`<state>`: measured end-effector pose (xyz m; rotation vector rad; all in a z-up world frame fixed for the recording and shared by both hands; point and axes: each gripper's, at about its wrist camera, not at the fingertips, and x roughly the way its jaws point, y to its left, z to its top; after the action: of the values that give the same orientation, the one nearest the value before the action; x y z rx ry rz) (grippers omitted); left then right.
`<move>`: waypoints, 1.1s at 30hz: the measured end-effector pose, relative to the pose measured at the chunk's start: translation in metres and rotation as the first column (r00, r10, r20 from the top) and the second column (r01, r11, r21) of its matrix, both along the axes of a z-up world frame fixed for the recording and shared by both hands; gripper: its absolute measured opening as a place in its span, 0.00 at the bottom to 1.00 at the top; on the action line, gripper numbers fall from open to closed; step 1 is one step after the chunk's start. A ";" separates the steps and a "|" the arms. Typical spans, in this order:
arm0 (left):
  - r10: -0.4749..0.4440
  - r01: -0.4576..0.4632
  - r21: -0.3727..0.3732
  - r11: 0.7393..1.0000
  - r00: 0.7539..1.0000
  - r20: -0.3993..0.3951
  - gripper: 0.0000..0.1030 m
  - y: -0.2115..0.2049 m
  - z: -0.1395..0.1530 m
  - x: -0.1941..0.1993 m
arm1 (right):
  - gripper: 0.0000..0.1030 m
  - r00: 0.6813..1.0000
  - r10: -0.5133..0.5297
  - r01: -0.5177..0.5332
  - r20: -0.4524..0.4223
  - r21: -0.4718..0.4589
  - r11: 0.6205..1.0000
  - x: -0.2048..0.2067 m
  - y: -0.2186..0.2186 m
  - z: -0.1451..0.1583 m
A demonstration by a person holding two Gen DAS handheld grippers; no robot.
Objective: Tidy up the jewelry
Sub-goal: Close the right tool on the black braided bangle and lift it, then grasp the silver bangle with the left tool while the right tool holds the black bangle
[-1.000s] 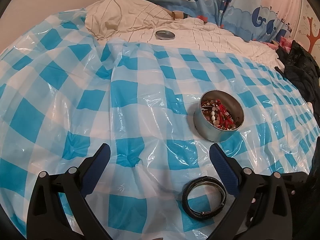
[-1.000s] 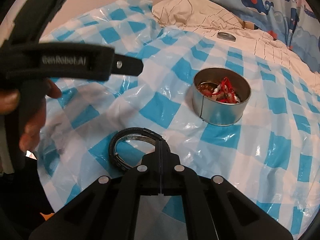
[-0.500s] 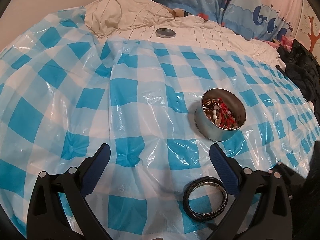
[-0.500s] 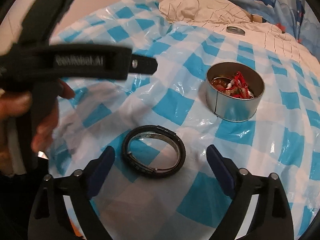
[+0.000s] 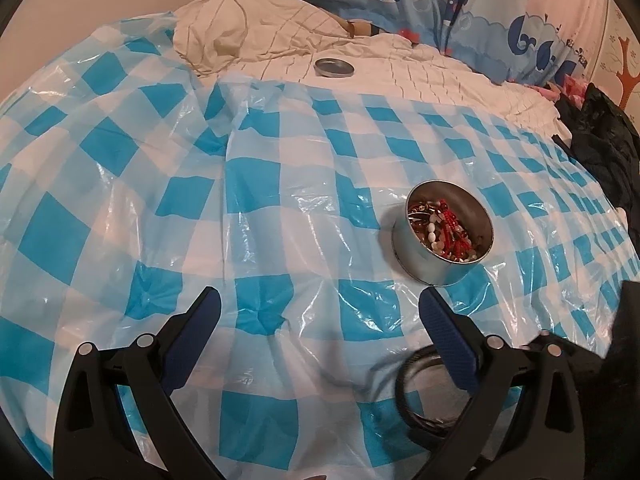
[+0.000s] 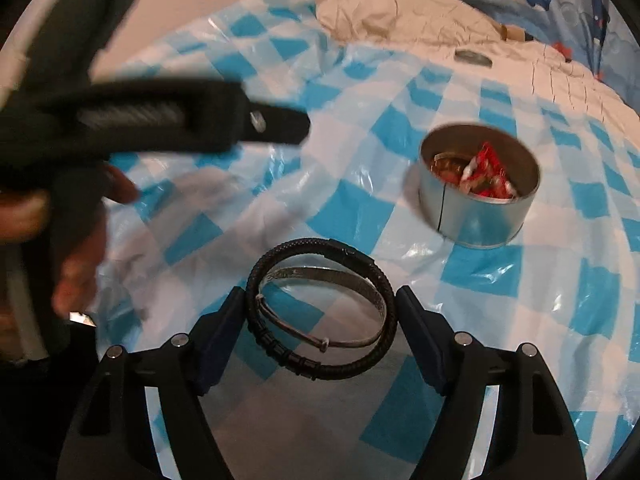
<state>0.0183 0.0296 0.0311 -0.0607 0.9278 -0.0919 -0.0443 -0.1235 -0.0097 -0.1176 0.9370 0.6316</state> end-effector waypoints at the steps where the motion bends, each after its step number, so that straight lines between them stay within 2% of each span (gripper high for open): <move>1: 0.000 0.000 0.001 1.000 1.000 -0.001 0.92 0.000 0.000 0.000 | 0.72 1.000 0.002 -0.002 0.002 0.006 1.000 0.000 -0.002 0.003; 3: -0.002 0.002 0.008 1.000 1.000 -0.005 0.92 -0.001 -0.002 0.001 | 0.72 1.000 -0.006 0.006 -0.001 0.015 1.000 0.000 -0.009 0.005; 4: -0.004 0.004 0.011 1.000 1.000 -0.008 0.92 -0.002 -0.003 0.001 | 0.72 0.999 0.004 -0.003 -0.033 0.049 0.999 0.002 -0.013 0.005; 5: -0.005 0.005 0.013 1.000 1.000 -0.009 0.92 -0.003 -0.004 0.001 | 0.72 0.999 0.007 -0.005 -0.044 0.040 0.999 0.003 -0.012 0.005; 7: -0.007 0.007 0.018 1.000 1.000 -0.013 0.92 -0.004 -0.005 0.002 | 0.72 1.000 0.011 -0.011 -0.005 -0.092 0.996 -0.001 -0.004 0.000; 8: -0.009 0.009 0.018 1.000 1.000 -0.015 0.92 -0.005 -0.006 0.003 | 0.72 0.997 0.049 -0.051 -0.053 -0.040 0.998 -0.002 -0.005 -0.002; 9: -0.011 0.011 0.017 1.000 1.000 -0.016 0.92 -0.006 -0.006 0.003 | 0.72 0.996 0.049 -0.046 -0.079 0.033 0.998 -0.003 -0.008 0.000; 11: -0.012 0.012 0.021 1.000 1.000 -0.013 0.92 -0.007 -0.006 0.003 | 0.72 0.999 0.018 -0.016 -0.048 0.035 0.999 0.000 -0.014 0.008; 13: -0.017 0.018 0.020 1.000 1.000 -0.017 0.92 -0.007 -0.006 0.004 | 0.72 0.996 0.023 -0.014 -0.083 0.101 0.995 0.003 -0.023 0.010; 16: -0.018 0.018 0.023 1.000 1.000 -0.020 0.92 -0.008 -0.006 0.005 | 0.71 0.998 0.002 0.004 -0.062 0.106 0.994 0.002 -0.028 0.015; 17: -0.021 0.021 0.022 1.000 1.000 -0.022 0.92 -0.008 -0.006 0.005 | 0.71 0.998 -0.003 0.014 -0.065 0.167 0.986 0.004 -0.035 0.020; 20: -0.025 0.026 0.031 0.999 0.999 -0.024 0.92 -0.009 -0.007 0.006 | 0.71 0.997 -0.041 0.055 -0.061 0.248 0.967 0.008 -0.052 0.033; 24: -0.081 0.082 0.047 0.996 0.996 -0.036 0.92 -0.018 -0.012 0.002 | 0.71 0.979 -0.183 0.197 -0.085 0.202 0.959 0.023 -0.082 0.032; 26: -0.174 0.176 0.072 0.982 0.984 -0.043 0.92 -0.033 -0.018 -0.006 | 0.71 0.964 -0.241 0.259 -0.115 0.191 0.947 0.031 -0.096 0.027; 29: -0.313 0.318 0.144 0.937 0.948 -0.054 0.92 -0.057 -0.027 -0.024 | 0.71 0.940 -0.311 0.334 -0.141 0.187 0.924 0.039 -0.113 0.021; 30: -0.379 0.383 0.189 0.904 0.924 -0.060 0.92 -0.069 -0.033 -0.034 | 0.71 0.934 -0.327 0.351 -0.145 0.192 0.916 0.040 -0.117 0.021; 33: -0.470 0.473 0.256 0.843 0.879 -0.075 0.92 -0.086 -0.046 -0.056 | 0.72 0.930 -0.336 0.361 -0.148 0.207 0.909 0.039 -0.122 0.024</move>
<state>-0.0372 -0.0567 -0.0144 0.4248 0.9411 -0.4250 -0.0050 -0.2457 0.0138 0.2921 0.9533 0.4116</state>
